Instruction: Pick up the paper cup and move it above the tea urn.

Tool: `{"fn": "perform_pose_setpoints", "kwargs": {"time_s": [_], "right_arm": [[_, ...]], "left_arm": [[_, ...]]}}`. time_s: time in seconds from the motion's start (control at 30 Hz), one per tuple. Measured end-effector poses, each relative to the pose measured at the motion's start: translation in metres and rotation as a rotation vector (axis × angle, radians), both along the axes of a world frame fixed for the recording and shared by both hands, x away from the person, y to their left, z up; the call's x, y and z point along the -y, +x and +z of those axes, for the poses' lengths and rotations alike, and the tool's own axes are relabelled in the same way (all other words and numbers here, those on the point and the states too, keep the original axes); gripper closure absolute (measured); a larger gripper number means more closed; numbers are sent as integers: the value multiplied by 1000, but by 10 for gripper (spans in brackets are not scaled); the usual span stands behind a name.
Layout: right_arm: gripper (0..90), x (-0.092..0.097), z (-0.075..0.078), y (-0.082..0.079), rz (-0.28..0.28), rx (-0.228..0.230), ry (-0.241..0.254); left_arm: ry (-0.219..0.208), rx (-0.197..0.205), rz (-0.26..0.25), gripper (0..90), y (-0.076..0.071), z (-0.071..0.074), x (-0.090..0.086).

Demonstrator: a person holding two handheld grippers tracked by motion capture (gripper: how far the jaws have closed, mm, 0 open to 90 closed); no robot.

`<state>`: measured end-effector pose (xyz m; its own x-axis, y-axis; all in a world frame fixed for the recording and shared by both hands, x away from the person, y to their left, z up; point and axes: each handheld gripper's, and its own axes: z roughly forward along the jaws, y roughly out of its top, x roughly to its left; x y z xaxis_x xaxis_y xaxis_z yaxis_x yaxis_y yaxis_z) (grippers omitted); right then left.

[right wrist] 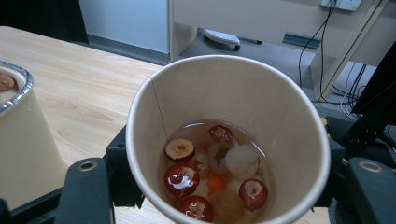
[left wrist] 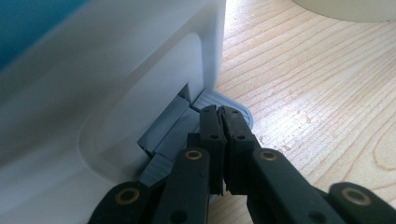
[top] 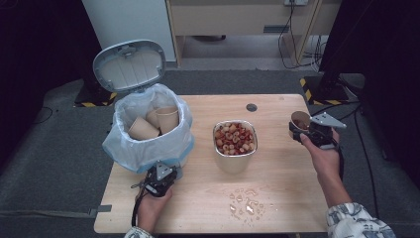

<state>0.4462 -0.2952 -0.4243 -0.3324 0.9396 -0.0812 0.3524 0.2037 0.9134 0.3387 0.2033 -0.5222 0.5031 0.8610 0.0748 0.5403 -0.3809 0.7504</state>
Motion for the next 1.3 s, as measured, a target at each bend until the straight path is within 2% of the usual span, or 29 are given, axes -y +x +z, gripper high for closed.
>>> {"fn": "perform_pose_setpoints", "kwargs": {"time_s": [0.5, 0.93, 1.13, 1.3], "right_arm": [[331, -12, 28, 8, 48, 27, -59], [331, -33, 82, 19, 89, 95, -110], [331, -43, 90, 20, 117, 103, -111], [331, -49, 96, 23, 118, 108, -107]], "left_arm": [[0, 0, -1, 870, 0, 0, 0], [0, -1, -1, 870, 0, 0, 0], [0, 0, -2, 870, 0, 0, 0], [-1, -1, -2, 870, 0, 0, 0]]}}
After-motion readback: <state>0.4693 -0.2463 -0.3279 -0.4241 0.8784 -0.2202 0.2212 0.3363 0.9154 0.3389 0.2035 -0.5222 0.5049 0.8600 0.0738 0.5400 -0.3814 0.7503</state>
